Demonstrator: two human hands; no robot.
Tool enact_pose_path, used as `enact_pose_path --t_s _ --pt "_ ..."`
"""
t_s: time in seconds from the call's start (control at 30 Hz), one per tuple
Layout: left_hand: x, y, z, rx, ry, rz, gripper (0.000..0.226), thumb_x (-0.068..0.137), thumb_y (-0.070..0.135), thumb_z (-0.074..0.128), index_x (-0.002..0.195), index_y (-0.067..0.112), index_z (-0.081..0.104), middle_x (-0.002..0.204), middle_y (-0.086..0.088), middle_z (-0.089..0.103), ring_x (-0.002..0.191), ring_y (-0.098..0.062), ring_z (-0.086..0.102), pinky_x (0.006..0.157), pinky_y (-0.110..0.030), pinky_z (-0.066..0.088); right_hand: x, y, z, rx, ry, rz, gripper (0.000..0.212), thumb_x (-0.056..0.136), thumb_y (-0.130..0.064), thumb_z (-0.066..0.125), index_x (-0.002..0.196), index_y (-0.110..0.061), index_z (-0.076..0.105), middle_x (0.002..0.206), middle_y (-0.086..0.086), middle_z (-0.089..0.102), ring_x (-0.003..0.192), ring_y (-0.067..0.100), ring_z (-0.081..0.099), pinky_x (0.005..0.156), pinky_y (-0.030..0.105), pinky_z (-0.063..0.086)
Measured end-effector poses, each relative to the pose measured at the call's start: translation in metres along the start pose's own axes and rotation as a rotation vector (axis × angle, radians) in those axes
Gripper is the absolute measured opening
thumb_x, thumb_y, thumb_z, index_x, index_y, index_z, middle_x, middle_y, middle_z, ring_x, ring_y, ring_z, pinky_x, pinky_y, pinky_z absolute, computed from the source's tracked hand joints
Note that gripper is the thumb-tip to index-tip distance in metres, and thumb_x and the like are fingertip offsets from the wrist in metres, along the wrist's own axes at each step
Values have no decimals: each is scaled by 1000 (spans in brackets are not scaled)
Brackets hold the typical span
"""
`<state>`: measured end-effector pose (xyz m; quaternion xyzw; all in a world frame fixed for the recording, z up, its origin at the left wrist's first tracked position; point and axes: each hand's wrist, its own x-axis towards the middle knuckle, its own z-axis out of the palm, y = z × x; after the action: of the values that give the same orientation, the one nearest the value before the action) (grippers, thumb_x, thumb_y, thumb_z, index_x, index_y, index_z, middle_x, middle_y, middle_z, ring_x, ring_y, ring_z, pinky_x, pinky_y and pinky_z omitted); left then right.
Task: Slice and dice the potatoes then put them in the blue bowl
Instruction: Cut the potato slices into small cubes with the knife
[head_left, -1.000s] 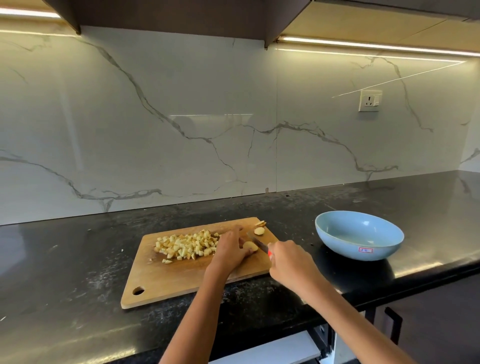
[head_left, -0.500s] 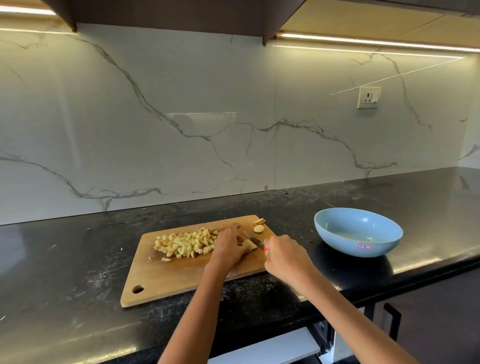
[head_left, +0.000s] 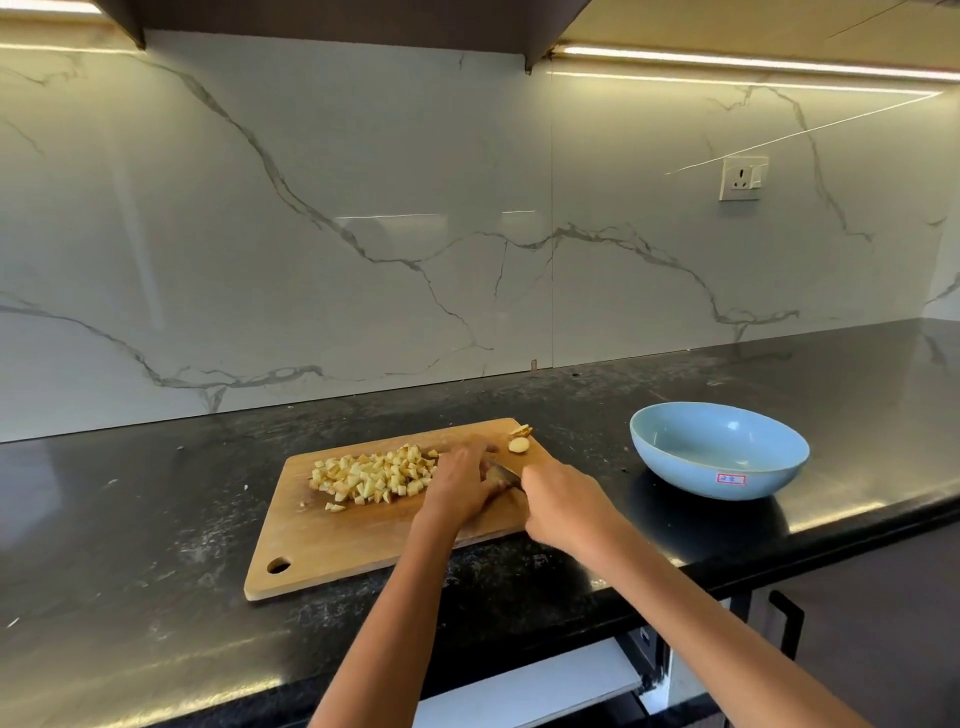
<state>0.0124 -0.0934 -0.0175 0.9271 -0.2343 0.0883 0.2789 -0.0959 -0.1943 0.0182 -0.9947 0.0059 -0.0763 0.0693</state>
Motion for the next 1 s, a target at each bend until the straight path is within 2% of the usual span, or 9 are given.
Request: enact_pose_path --t_s 0.1,0.23,0.27,0.33,0.43,0.57,0.7,0.83,1.0 --pt "1 -1 0 85 -47 42 30 89 22 59 119 20 56 114 -6 59 110 -23 49 94 -33 37 -13 7 -3 -19 -64 -15 16 92 -10 51 107 -8 55 103 8 57 91 23 59 69 29 40" --pt "1 -1 0 79 -57 48 26 90 25 59 116 22 58 117 -3 57 113 -21 47 97 -35 38 -28 17 -12 -58 -106 -27 10 90 -11 51 100 -9 54 78 -1 42 72 16 47 63 27 37" --pt "1 -1 1 73 -58 45 26 89 26 59 115 23 59 117 -3 57 112 -21 47 98 -36 38 -30 18 -17 -69 -105 -34 3 90 -10 51 92 -10 53 72 -2 39 65 14 45 58 25 35" --pt "0 -1 0 60 -61 41 26 89 27 60 115 25 59 118 -3 56 111 -20 48 97 -35 40 -32 22 -24 -69 -94 -34 13 89 -8 49 77 -9 46 65 -2 37 55 11 39 48 22 29" --pt "-2 0 0 43 -61 34 26 88 27 60 115 26 59 120 -3 56 111 -20 50 98 -35 40 -29 26 -29 -57 -18 -37 8 88 -8 47 82 -9 51 62 -1 39 52 11 38 45 22 27" --pt "-2 -1 -1 2 -10 -4 46 86 24 64 129 15 49 126 -5 54 114 -19 49 94 -25 37 -22 20 -21 -33 76 -16 16 91 -11 47 100 -7 60 76 3 49 67 18 51 55 25 35" --pt "-2 -1 -2 6 81 -31 51 82 15 68 129 10 48 118 -6 60 105 -17 55 88 -22 41 -15 9 -8 3 94 -6 16 93 -10 47 104 -9 58 98 8 62 82 21 58 64 27 36" --pt "0 -2 -1 -7 106 -40 49 84 10 66 129 9 48 108 -4 63 90 -9 53 83 -20 42 -8 6 1 16 75 -8 16 92 -9 47 103 -9 59 100 7 61 91 22 61 66 27 38" --pt "1 -2 0 -18 102 -48 49 83 9 67 128 9 49 103 -3 64 85 -6 50 77 -16 39 -6 4 6 4 100 -9 15 92 -9 47 101 -8 59 99 7 62 90 23 61 66 28 38"
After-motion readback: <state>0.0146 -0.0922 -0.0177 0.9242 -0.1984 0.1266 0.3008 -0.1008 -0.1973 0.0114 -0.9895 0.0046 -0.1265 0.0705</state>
